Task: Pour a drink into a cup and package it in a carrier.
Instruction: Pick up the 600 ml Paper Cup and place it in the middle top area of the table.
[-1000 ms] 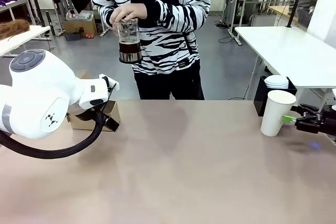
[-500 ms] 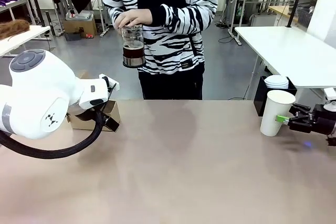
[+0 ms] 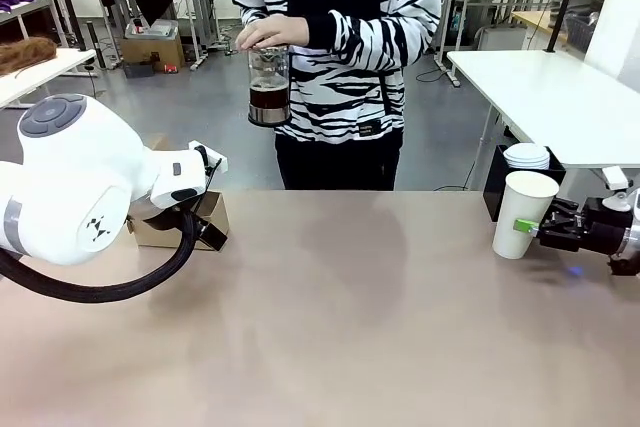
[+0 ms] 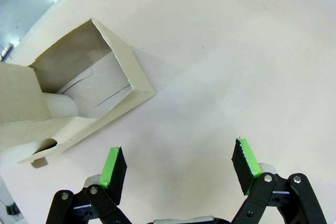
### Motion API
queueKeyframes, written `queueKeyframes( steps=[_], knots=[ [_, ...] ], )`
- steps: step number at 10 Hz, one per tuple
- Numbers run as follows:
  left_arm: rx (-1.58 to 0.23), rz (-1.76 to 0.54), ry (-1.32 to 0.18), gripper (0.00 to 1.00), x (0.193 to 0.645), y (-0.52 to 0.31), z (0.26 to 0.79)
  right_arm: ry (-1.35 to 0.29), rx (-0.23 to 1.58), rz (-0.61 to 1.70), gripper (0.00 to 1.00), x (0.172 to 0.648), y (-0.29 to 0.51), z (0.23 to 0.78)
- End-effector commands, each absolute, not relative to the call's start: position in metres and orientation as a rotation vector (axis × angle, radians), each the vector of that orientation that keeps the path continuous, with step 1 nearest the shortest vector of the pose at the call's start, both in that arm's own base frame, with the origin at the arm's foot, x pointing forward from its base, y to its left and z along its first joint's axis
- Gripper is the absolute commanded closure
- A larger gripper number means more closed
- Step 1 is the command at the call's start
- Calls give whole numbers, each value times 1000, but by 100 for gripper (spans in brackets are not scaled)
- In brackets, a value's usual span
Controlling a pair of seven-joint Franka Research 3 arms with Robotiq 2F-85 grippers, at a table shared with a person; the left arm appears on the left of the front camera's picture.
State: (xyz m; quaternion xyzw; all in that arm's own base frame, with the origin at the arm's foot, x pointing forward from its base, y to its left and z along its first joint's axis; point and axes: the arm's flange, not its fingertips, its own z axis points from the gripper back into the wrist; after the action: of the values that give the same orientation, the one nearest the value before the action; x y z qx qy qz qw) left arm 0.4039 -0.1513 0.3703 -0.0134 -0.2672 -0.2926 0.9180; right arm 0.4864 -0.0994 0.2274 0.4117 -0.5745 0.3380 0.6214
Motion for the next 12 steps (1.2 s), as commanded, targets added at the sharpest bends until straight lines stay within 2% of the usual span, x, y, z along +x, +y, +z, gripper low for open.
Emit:
queueKeyframes(
  steps=[1,3,4,5,11,12],
  knots=[
    [-29,-602,-550,0,404,-151,370,-1325,941,742,0,500,-93,228],
    [-29,-602,-550,0,404,-151,370,-1326,949,744,0,504,-90,228],
    [-29,-602,-550,0,404,-151,370,-1319,955,749,7,505,-89,226],
    [-29,-602,-550,0,404,-151,370,-1315,963,750,20,504,-91,225],
    [-29,-602,-550,0,404,-151,370,-1317,957,773,20,496,-95,223],
    [-29,-602,-550,0,404,-151,370,-1337,941,774,20,485,-85,242]
  ],
)
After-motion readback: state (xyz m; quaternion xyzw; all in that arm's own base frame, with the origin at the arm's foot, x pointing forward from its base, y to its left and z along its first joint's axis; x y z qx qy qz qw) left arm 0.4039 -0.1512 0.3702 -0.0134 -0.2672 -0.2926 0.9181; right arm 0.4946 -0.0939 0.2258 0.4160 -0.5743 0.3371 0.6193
